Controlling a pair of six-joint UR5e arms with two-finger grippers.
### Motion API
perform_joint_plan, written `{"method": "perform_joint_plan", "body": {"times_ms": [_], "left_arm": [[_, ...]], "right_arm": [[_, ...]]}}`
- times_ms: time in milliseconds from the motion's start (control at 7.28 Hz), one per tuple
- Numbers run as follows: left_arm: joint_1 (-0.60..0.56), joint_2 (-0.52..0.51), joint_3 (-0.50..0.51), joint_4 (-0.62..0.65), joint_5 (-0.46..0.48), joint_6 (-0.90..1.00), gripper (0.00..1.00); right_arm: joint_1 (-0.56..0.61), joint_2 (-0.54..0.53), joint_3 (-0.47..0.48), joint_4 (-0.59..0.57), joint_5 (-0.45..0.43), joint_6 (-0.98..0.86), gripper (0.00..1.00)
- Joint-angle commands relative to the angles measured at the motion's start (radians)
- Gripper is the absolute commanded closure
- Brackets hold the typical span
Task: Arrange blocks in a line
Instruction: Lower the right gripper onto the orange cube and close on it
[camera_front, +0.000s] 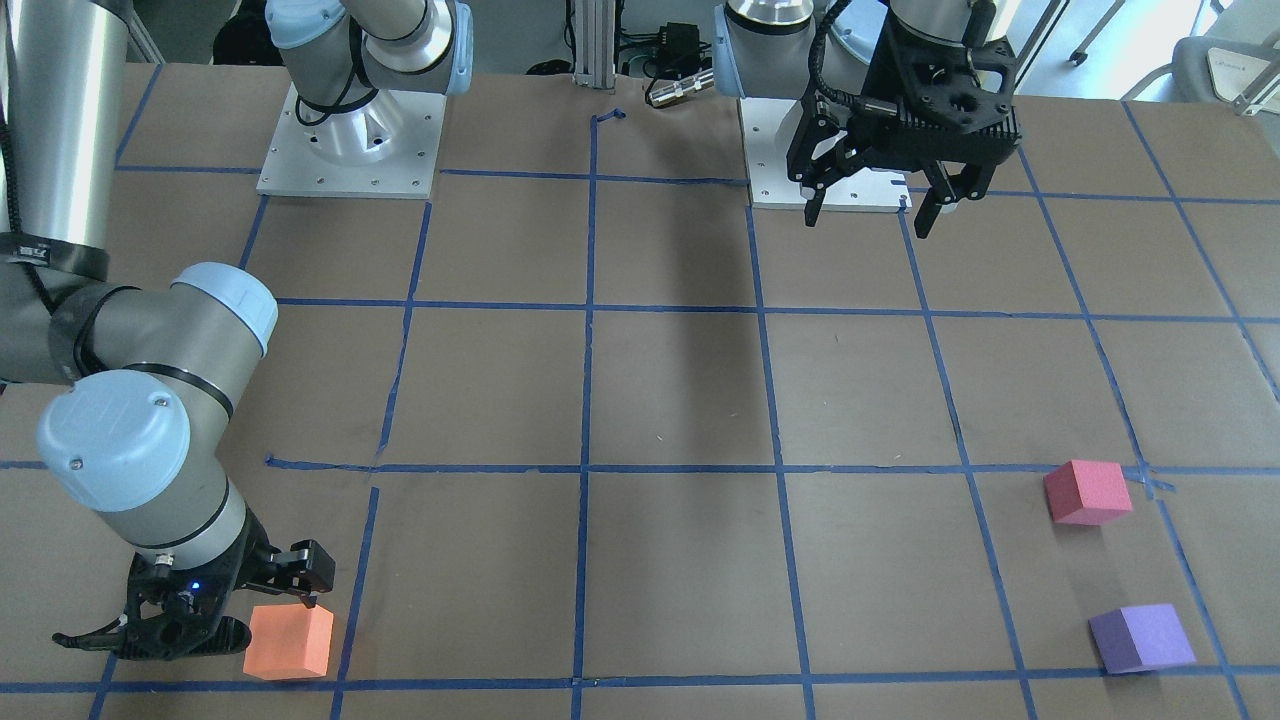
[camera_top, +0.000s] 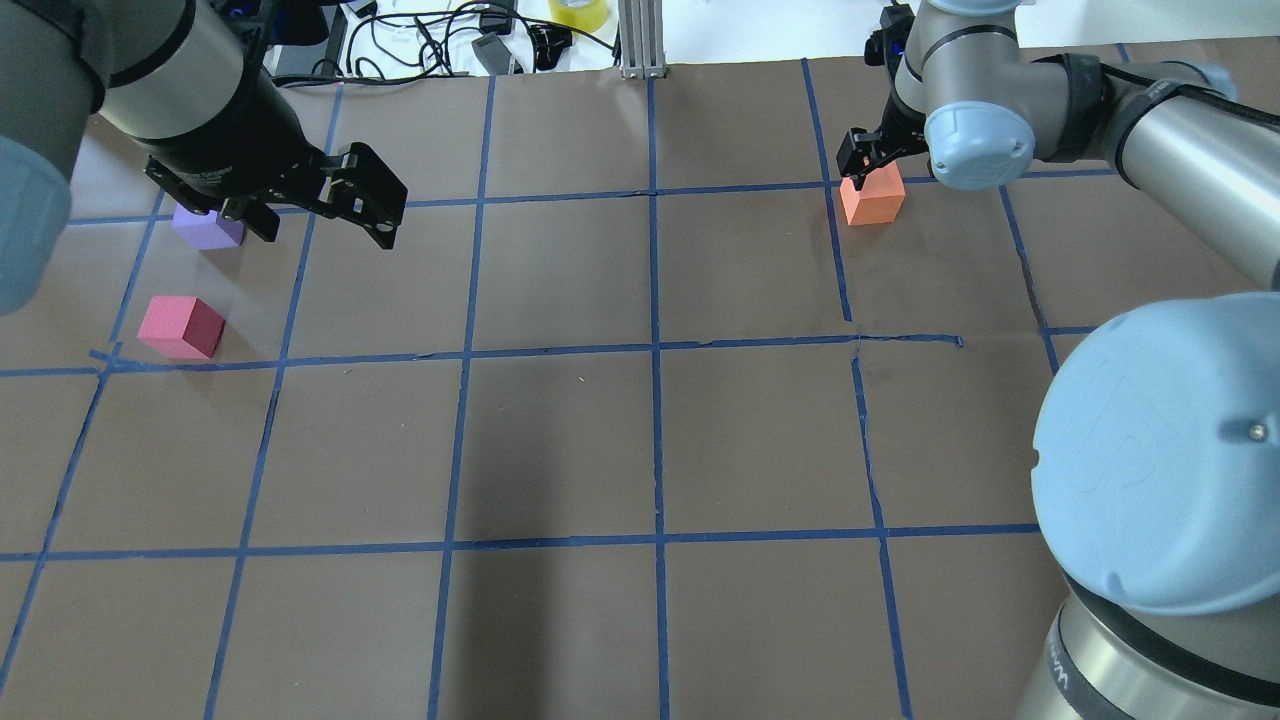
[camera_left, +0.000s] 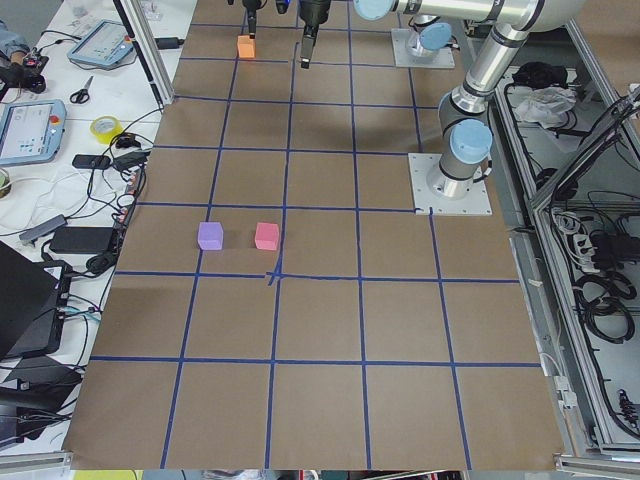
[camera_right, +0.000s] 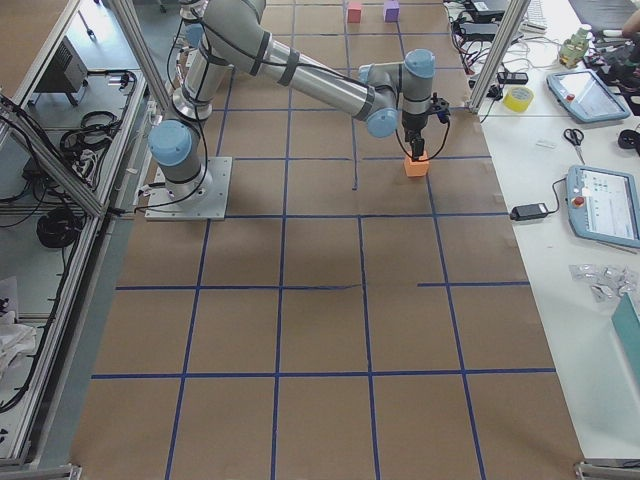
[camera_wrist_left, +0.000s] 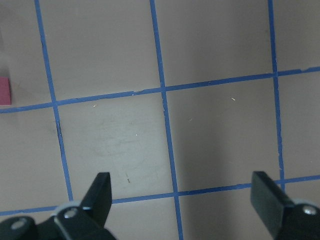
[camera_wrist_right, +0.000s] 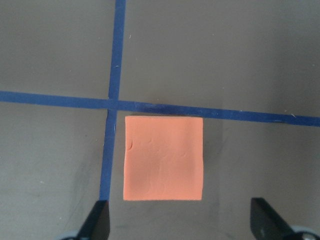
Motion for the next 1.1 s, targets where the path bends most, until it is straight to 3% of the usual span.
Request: {"method": "perform_joint_plan", "body": {"times_ms": [0,275,824,962], "left_arm": [[0.000,0.001,0.000,0.000,0.000,0.001,0.00],[0.000,0.001,0.000,0.000,0.000,0.001,0.00],[0.000,-0.001,0.000,0.000,0.000,0.001,0.00],[0.000,-0.001,0.000,0.000,0.000,0.001,0.00]], "right_arm": [[-0.006,0.025,-0.005,-0.032,0.008,0.012,0.00],[-0.006,0.037,-0.033,-0.032,0.086,0.023,0.00],[-0.006,0.111,-0.042,-0.086,0.085,0.024,0.00],[-0.006,0.112,-0.042,-0.088,0.082,0.006,0.26]]}}
